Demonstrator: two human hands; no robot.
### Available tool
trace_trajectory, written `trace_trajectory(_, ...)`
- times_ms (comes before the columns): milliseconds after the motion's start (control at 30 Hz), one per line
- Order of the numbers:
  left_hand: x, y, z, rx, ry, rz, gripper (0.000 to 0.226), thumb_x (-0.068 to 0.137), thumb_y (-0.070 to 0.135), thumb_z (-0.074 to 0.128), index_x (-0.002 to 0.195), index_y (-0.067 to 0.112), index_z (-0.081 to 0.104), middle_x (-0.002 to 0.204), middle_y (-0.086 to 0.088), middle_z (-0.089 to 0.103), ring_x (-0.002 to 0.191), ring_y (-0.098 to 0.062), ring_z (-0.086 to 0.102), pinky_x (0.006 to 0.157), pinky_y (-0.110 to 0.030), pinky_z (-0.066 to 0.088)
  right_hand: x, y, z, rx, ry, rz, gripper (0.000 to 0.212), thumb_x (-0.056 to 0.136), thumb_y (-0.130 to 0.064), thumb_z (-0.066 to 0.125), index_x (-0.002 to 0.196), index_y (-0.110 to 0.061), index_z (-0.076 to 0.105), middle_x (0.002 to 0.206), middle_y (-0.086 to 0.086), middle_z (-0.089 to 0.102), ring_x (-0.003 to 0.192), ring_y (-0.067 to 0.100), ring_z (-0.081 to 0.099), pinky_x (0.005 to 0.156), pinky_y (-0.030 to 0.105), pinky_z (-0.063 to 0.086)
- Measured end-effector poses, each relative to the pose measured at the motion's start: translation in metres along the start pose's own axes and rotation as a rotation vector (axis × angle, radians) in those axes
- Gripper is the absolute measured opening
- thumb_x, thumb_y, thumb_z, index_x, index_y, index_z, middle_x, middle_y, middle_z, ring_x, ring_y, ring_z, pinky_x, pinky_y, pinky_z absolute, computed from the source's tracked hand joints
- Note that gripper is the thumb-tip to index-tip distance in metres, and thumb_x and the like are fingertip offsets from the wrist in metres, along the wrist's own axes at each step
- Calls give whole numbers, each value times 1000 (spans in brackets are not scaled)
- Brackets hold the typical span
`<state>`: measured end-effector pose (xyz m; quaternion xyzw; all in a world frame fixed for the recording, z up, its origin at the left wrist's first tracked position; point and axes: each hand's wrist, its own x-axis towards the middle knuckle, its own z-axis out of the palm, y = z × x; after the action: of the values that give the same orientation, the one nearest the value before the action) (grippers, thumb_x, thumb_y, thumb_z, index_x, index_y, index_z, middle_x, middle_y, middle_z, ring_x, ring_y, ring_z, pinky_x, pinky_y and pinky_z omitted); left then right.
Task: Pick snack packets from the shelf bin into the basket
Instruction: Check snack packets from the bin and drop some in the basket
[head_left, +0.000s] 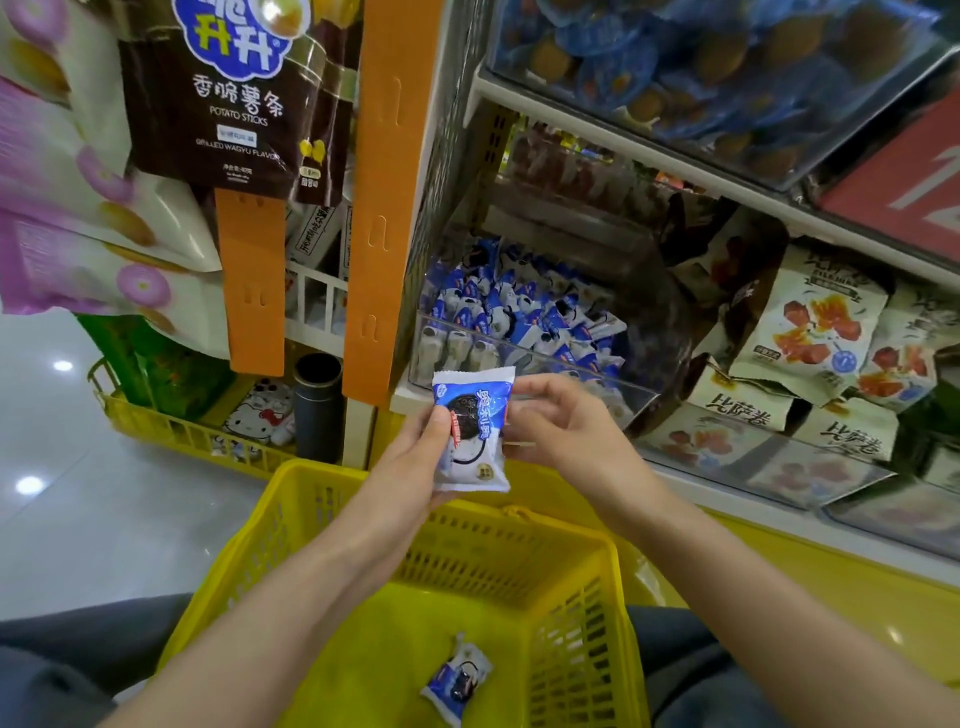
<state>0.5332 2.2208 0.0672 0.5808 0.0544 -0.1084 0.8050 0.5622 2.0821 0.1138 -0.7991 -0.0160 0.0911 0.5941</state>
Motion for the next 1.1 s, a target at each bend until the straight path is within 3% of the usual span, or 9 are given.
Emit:
trace_trajectory(100, 1, 0, -3, -26, -44, -28, 41, 91, 43, 42, 120, 17, 55, 102, -3, 72, 95, -19, 67, 87, -38, 50, -4, -1, 1, 29, -53, -15, 23, 97, -28, 43, 109, -14, 57, 97, 0, 69, 80, 5, 68, 71, 18, 56)
trace_trajectory(233, 1, 1, -2, -33, -16, -60, 51, 78, 47, 55, 116, 14, 56, 95, -3, 73, 84, -13, 69, 72, -27, 51, -7, 2, 2, -142, -57, -89, 23, 86, -17, 62, 108, -15, 57, 103, 1, 68, 90, 7, 66, 81, 23, 55)
trace_trajectory(367, 4, -2, 1, -92, 53, -97, 40, 89, 48, 44, 116, 19, 52, 93, -2, 73, 80, -11, 70, 71, -28, 51, -7, 2, 3, -120, -63, -103, 27, 79, -6, 68, 99, -20, 58, 96, -4, 67, 82, 1, 66, 73, 17, 54)
trace_trajectory(467, 8, 1, 1, -138, 146, -82, 26, 97, 33, 40, 115, 17, 51, 88, -1, 71, 70, -8, 68, 66, -30, 52, -5, -4, -2, -100, -61, -130, 30, 79, -5, 69, 102, -20, 57, 97, -2, 70, 85, 7, 69, 72, 19, 55)
trace_trajectory(600, 11, 3, -2, -128, 212, -62, 14, 99, 25, 39, 104, 25, 52, 90, 2, 67, 65, -3, 66, 70, -27, 50, 11, -24, -20, -109, 116, -193, 26, 82, -15, 67, 105, -16, 56, 91, 0, 71, 80, 9, 69, 66, 20, 55)
trace_trajectory(733, 12, 6, -1, -86, 212, -64, 21, 98, 26, 40, 117, 21, 48, 101, -2, 64, 79, -8, 64, 73, -25, 51, 57, -40, -43, -323, 332, -234, 27, 87, -19, 63, 110, -15, 49, 104, 0, 65, 90, 10, 65, 79, 27, 55)
trace_trajectory(800, 12, 8, 0, -68, 210, -70, 24, 98, 26, 41, 120, 19, 47, 102, -4, 64, 80, -10, 63, 71, -25, 51, 80, -39, -47, -505, 296, -136, 33, 87, -16, 61, 117, -8, 49, 110, 10, 63, 94, 22, 63, 84, 40, 54)
trace_trajectory(967, 10, 11, -1, -85, 210, -72, 24, 98, 27, 41, 119, 20, 50, 94, 1, 66, 68, -3, 65, 64, -22, 50, 106, -32, -43, -766, 90, 56, 46, 83, -21, 68, 118, 5, 54, 117, 26, 60, 103, 36, 60, 91, 50, 49)
trace_trajectory(1100, 11, 14, -4, -103, 211, -72, 26, 98, 30, 40, 121, 22, 50, 99, -3, 66, 82, -11, 64, 77, -31, 52, 117, -31, -41, -900, -41, 132, 36, 80, -25, 71, 107, -1, 64, 104, 17, 68, 93, 28, 66, 87, 42, 54)
